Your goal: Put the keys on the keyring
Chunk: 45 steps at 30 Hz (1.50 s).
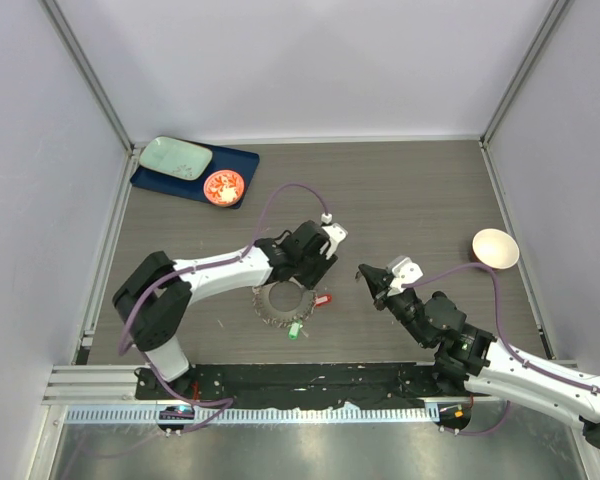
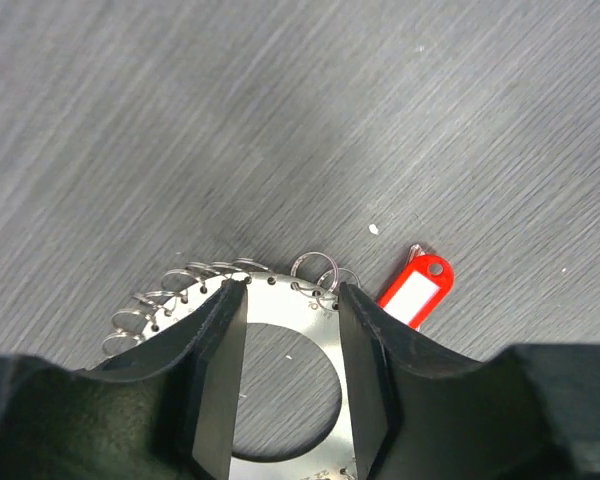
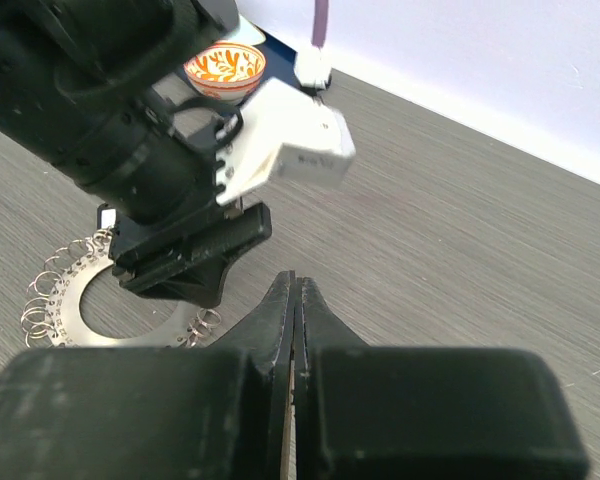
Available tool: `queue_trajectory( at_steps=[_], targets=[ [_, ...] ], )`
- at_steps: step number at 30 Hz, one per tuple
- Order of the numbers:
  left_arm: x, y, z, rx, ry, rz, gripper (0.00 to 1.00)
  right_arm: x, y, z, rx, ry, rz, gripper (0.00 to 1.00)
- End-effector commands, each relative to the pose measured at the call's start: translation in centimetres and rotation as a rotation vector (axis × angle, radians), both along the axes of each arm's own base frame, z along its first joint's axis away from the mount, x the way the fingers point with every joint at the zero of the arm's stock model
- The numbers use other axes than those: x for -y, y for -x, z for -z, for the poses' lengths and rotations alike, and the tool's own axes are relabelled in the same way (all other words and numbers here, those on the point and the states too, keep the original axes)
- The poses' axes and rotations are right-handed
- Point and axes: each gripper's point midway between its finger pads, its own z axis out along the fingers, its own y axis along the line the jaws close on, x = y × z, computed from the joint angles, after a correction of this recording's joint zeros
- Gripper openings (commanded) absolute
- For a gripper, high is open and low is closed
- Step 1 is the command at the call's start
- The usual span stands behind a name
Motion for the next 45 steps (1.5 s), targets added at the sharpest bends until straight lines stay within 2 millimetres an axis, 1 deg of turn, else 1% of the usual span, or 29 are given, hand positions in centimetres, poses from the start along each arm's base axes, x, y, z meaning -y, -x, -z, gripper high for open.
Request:
queue_trajectory(
  at_steps=[1,3,4,5,10,12,18,22,23,24,26,27,29,30,31,32,33,34,35,36,37,38,39,40,41,42,43,44,45],
  targets=[
    [0.7,-1.8,-3.9,0.116,0.140,-0.124,0.48,0.1,-0.1,-2.1,0.020,-0.078,0.013,0.01],
    [0.6,-2.1,-4.5,0.125,0.183,-0.187,0.50,0.2,-0.1,-2.1,0.020,-0.081,0.018,0.01],
    [0.4,-2.0,-4.2,0.122,0.186,-0.203,0.52,0.2,-0.1,-2.2,0.019,-0.086,0.019,0.01],
    [0.4,-2.2,-4.3,0.124,0.212,-0.257,0.53,0.3,-0.2,-2.2,0.019,-0.086,0.025,0.01],
    [-0.1,-2.2,-3.7,0.138,0.225,-0.383,0.54,0.2,-0.2,-2.0,0.014,-0.086,0.025,0.01],
    [-0.3,-2.1,-3.6,0.170,0.207,-0.404,0.55,0.3,-0.2,-2.1,0.014,-0.089,0.028,0.01],
    [-0.7,-1.5,-3.0,0.156,0.213,-0.427,0.54,0.8,-0.6,-1.7,-0.007,-0.087,0.071,0.01],
    [-1.4,-1.6,-3.5,0.185,0.227,-0.443,0.53,1.0,-1.0,-1.2,-0.042,-0.057,0.105,0.01],
    [-1.6,-1.7,-4.2,0.199,0.243,-0.448,0.53,1.1,-1.1,-0.9,-0.061,-0.060,0.124,0.01],
    [-2.1,-1.6,-4.1,0.210,0.236,-0.454,0.53,1.2,-1.3,0.1,-0.091,-0.024,0.140,0.01],
    [-2.7,-1.9,-5.0,0.254,0.241,-0.460,0.54,1.3,-1.5,0.1,-0.121,-0.027,0.167,0.01],
    [-3.2,-1.9,-6.0,0.275,0.258,-0.466,0.54,1.3,-1.5,1.1,-0.167,-0.018,0.178,0.01],
    [-4.6,-2.0,-6.5,0.322,0.237,-0.478,0.55,1.3,-1.6,1.2,-0.205,-0.024,0.203,0.01],
    [-5.1,-2.0,-7.8,0.349,0.259,-0.482,0.56,1.2,-1.6,1.4,-0.238,-0.036,0.214,0.01],
    [-6.0,-1.8,-7.7,0.365,0.243,-0.489,0.59,1.3,-1.7,2.3,-0.271,0.014,0.230,0.01],
    [-6.6,-1.8,-8.3,0.386,0.248,-0.498,0.60,1.3,-1.9,2.5,-0.291,0.022,0.245,0.01],
    [-7.4,-1.9,-8.7,0.413,0.236,-0.505,0.65,1.5,-1.9,3.2,-0.316,0.053,0.260,0.01],
    [-8.2,-1.8,-9.8,0.437,0.263,-0.517,0.68,1.5,-2.4,3.4,-0.342,0.057,0.285,0.01],
    [-9.0,-1.5,-9.4,0.446,0.249,-0.518,0.70,1.7,-2.6,3.7,-0.358,0.066,0.297,0.01],
    [-9.7,-1.4,-9.6,0.466,0.241,-0.520,0.73,1.5,-2.6,4.3,-0.391,0.086,0.283,0.01],
    [-10.3,-1.3,-10.6,0.488,0.270,-0.528,0.76,1.9,-3.5,4.2,-0.421,0.065,0.309,0.01],
    [-11.1,-1.0,-9.9,0.492,0.255,-0.529,0.78,1.9,-3.9,5.1,-0.461,0.086,0.310,0.01],
    [-11.5,-0.8,-10.1,0.502,0.264,-0.530,0.83,1.4,-3.8,5.8,-0.509,0.089,0.272,0.01],
    [-11.9,-0.7,-10.3,0.521,0.269,-0.529,0.84,1.4,-4.3,5.7,-0.528,0.084,0.271,0.01],
    [-12.8,-0.2,-9.9,0.530,0.275,-0.530,0.86,2.0,-5.0,6.6,-0.559,0.098,0.300,0.01],
    [-13.2,-0.1,-10.0,0.544,0.284,-0.531,0.89,1.9,-5.4,6.5,-0.574,0.107,0.299,0.01],
    [-13.6,-0.1,-10.1,0.568,0.290,-0.531,0.91,1.7,-5.6,6.9,-0.601,0.123,0.285,0.01],
    [-14.1,0.1,-10.6,0.589,0.316,-0.538,0.92,2.2,-6.2,7.3,-0.623,0.138,0.301,0.01],
    [-14.6,0.4,-9.7,0.597,0.311,-0.534,0.93,2.3,-6.5,8.9,-0.677,0.188,0.309,0.01]
  ],
)
